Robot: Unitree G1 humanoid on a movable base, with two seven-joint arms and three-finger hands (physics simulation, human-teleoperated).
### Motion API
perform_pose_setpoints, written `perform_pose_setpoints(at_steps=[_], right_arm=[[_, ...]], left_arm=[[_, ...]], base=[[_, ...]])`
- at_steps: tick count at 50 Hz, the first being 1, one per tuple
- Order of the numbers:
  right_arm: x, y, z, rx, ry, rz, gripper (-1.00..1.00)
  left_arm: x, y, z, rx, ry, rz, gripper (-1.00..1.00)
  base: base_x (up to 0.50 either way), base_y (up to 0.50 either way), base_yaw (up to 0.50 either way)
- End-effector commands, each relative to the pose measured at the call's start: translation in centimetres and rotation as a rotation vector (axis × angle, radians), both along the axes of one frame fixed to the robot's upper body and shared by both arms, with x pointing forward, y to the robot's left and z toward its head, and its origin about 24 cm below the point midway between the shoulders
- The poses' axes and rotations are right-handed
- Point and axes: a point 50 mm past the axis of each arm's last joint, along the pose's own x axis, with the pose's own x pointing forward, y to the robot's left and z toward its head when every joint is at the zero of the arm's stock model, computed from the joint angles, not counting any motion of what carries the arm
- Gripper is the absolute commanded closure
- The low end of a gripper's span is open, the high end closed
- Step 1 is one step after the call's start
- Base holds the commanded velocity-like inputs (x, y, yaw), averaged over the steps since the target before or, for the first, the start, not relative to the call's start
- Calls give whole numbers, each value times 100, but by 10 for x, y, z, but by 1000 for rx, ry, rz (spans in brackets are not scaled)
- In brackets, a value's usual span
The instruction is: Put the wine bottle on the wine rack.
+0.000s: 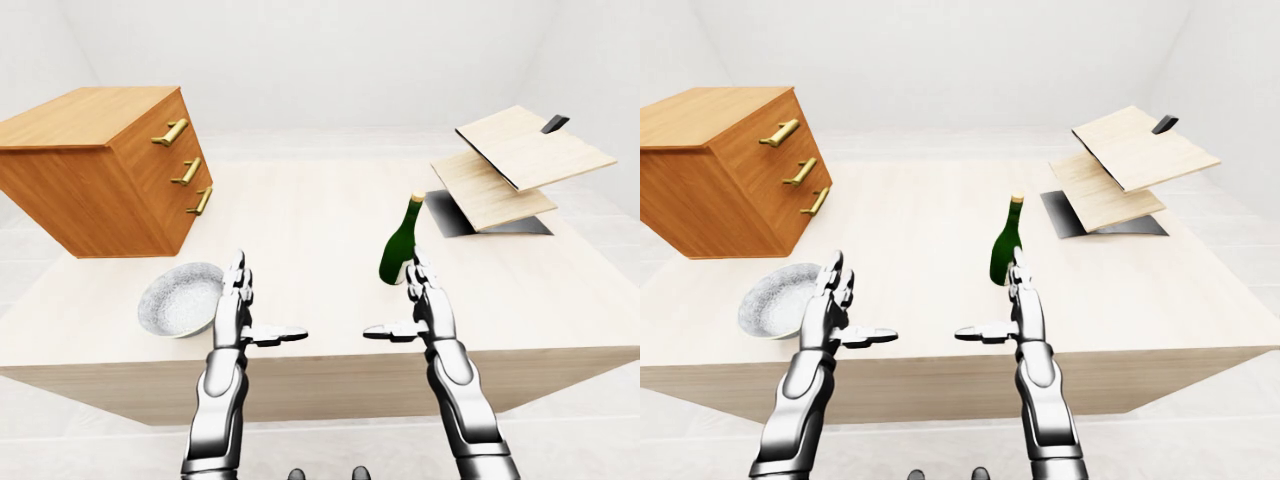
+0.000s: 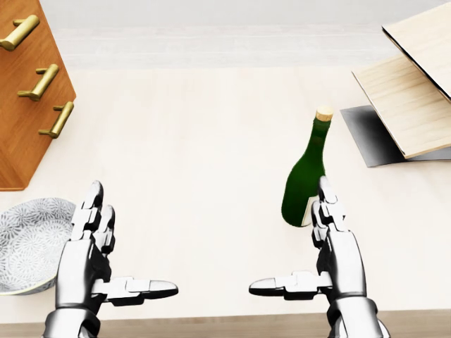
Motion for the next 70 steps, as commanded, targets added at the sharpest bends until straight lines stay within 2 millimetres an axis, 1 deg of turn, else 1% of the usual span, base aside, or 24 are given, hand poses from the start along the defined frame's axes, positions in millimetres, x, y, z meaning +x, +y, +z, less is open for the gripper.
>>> perform_pose_setpoints(at_steps=[1, 5, 8, 12, 16, 19, 24, 27, 28, 29, 30, 34, 40, 43, 46, 53, 62, 68, 70], right_arm=[[0, -2, 10, -14, -24, -4, -100], [-4, 3, 17, -30, -35, 3, -100], [-7, 5, 23, -39, -62, 7, -100], [-11, 8, 27, -45, -79, 16, -100], [-19, 9, 35, -52, -113, 17, -100], [-23, 10, 38, -55, -128, 19, -100], [-27, 11, 40, -72, -135, 24, -100], [-31, 11, 46, -71, -160, 29, -100], [-32, 11, 49, -70, -171, 27, -100], [-34, 11, 51, -69, -179, 29, -100], [-34, 11, 51, -69, -179, 29, -100], [-40, 12, 59, -73, -214, 31, -100], [-45, 13, 68, -66, -248, 38, -100], [-49, 13, 77, -60, -291, 40, -100], [-51, 13, 80, -47, -302, 37, -100], [-51, 14, 79, -45, -296, 40, -100], [-52, 16, 74, -53, -276, 55, -100], [-50, 17, 67, -54, -245, 58, -100], [-50, 19, 62, -36, -221, 72, -100]], left_arm=[[-1, 7, 4, 74, -22, -28, -100], [-7, 8, 10, 52, -24, -28, -100], [-16, 9, 15, 51, -47, -27, -100], [-21, 9, 17, 43, -44, -43, -100], [-23, 11, 21, 40, -50, -39, -100], [-26, 11, 33, 26, -98, -42, -100], [-27, 12, 36, 39, -109, -44, -100], [-28, 14, 44, 43, -146, -36, -100], [-28, 14, 44, 43, -147, -36, -100], [-30, 15, 50, 45, -171, -31, -100], [-30, 15, 50, 45, -172, -31, -100], [-38, 19, 63, 29, -226, -20, -100], [-44, 25, 67, 28, -246, -7, -100], [-43, 29, 70, 28, -257, 3, -100], [-41, 31, 69, 27, -255, 5, -100], [-39, 31, 65, 22, -237, 6, -100], [-45, 28, 62, 31, -224, -8, -100], [-47, 26, 65, 35, -234, -6, -100], [-48, 26, 65, 34, -235, -4, -100]], base=[[0, 0, 0], [0, 0, 0], [0, 0, 0], [0, 0, 0], [0, 0, 0], [0, 0, 0], [0, 0, 0], [0, 0, 0], [0, 0, 0], [0, 0, 0], [0, 0, 0], [0, 0, 0], [0, 0, 0], [0, 0, 0], [-11, -21, 0], [-29, -47, 0], [-15, -50, 0], [-2, -50, 0], [0, -50, 0]])
